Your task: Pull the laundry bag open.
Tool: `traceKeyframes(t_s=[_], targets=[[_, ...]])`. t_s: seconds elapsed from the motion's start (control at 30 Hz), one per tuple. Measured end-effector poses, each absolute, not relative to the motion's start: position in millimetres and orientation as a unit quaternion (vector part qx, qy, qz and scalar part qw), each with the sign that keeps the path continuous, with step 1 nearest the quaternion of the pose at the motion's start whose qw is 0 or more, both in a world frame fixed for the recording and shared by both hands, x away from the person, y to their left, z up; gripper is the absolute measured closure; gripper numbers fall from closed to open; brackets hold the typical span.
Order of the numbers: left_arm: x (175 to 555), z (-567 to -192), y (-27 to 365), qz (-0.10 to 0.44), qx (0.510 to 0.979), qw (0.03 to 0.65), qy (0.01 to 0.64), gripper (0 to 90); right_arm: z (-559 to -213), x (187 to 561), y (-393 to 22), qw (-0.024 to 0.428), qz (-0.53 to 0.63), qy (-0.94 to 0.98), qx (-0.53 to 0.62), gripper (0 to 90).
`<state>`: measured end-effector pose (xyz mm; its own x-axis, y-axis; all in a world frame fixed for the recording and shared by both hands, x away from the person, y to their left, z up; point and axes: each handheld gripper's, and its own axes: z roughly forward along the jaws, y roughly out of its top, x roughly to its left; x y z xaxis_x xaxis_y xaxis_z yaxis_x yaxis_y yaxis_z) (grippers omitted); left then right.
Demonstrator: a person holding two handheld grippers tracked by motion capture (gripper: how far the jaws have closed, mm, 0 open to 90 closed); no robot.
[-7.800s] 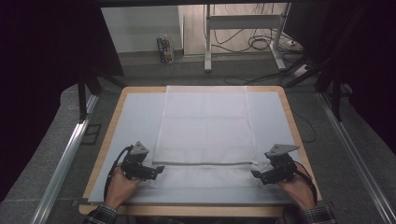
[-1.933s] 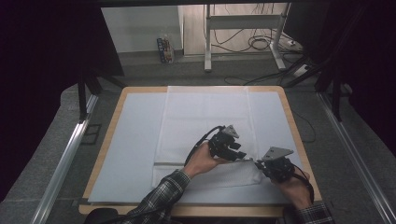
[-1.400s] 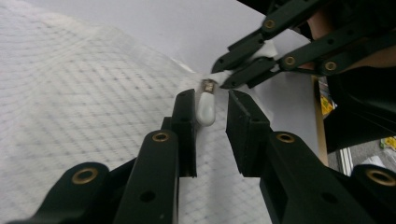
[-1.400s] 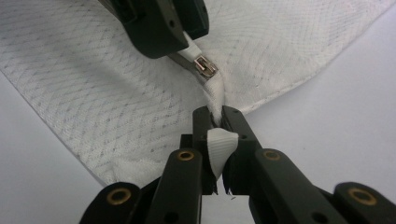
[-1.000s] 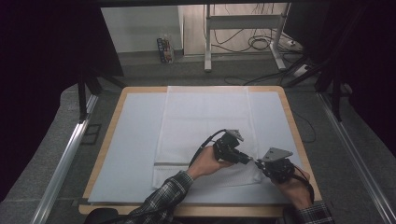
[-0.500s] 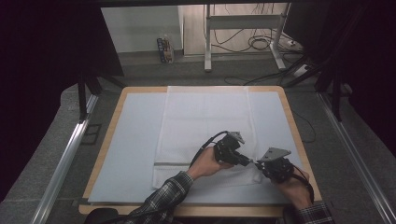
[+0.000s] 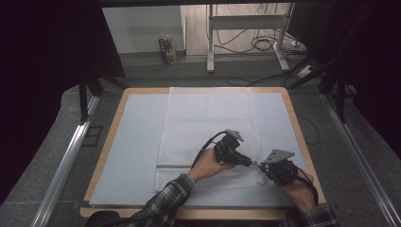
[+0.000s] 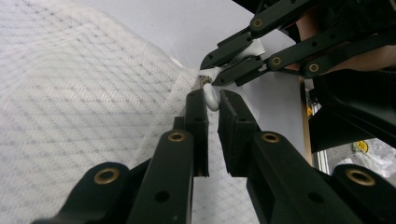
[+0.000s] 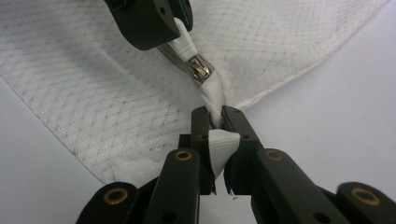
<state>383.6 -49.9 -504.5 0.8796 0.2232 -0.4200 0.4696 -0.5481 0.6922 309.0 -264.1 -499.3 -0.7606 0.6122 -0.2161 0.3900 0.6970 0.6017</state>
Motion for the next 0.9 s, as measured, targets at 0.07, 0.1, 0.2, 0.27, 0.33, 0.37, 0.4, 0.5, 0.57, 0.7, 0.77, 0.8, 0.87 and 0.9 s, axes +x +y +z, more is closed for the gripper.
traceKeyframes(t_s=[0.07, 0.1, 0.2, 0.27, 0.33, 0.37, 0.4, 0.5, 0.57, 0.7, 0.77, 0.8, 0.87, 0.9], targets=[[383.1, -505.1, -49.7, -0.144, 0.868, 0.430, 0.202, 86.5, -498.4, 308.4, -264.0, 0.209, 0.274, 0.897, 0.276, 82.3], [383.1, -505.1, -49.7, -0.144, 0.868, 0.430, 0.202, 86.7, -498.4, 308.4, -264.0, 0.209, 0.274, 0.897, 0.276, 82.3], [381.9, -505.7, -51.0, -0.140, 0.870, 0.428, 0.200, 86.8, -498.5, 308.4, -264.2, 0.207, 0.274, 0.897, 0.277, 82.2], [381.8, -505.5, -51.0, -0.137, 0.871, 0.429, 0.197, 85.8, -498.4, 308.1, -264.0, 0.207, 0.276, 0.896, 0.279, 82.2], [382.7, -505.3, -50.8, -0.138, 0.872, 0.429, 0.193, 85.1, -498.0, 307.9, -264.0, 0.206, 0.279, 0.895, 0.279, 82.3], [382.7, -505.3, -50.8, -0.138, 0.872, 0.429, 0.193, 84.5, -497.7, 307.7, -263.9, 0.207, 0.279, 0.895, 0.279, 82.3], [382.2, -505.4, -52.2, -0.140, 0.869, 0.432, 0.197, 83.3, -497.6, 307.8, -264.1, 0.207, 0.279, 0.896, 0.277, 82.3], [381.7, -505.9, -54.1, -0.139, 0.868, 0.432, 0.200, 83.0, -497.7, 307.6, -263.7, 0.209, 0.278, 0.896, 0.276, 82.2], [382.0, -506.3, -54.7, -0.140, 0.868, 0.432, 0.201, 83.0, -497.7, 307.7, -264.0, 0.208, 0.278, 0.896, 0.276, 82.3], [381.6, -506.1, -54.4, -0.138, 0.866, 0.432, 0.209, 86.7, -497.3, 307.6, -264.1, 0.207, 0.280, 0.896, 0.277, 82.3], [381.1, -505.3, -54.4, -0.136, 0.869, 0.428, 0.210, 86.9, -497.1, 307.8, -264.5, 0.206, 0.282, 0.895, 0.277, 81.9], [381.4, -504.9, -54.0, -0.135, 0.871, 0.424, 0.208, 87.0, -497.0, 307.9, -264.8, 0.205, 0.283, 0.895, 0.278, 80.9], [380.5, -504.2, -54.1, -0.128, 0.871, 0.424, 0.211, 87.0, -496.4, 307.8, -265.2, 0.205, 0.289, 0.892, 0.280, 75.7], [380.3, -503.8, -53.9, -0.128, 0.871, 0.424, 0.210, 86.9, -495.7, 307.8, -266.0, 0.207, 0.293, 0.891, 0.279, 72.4]])
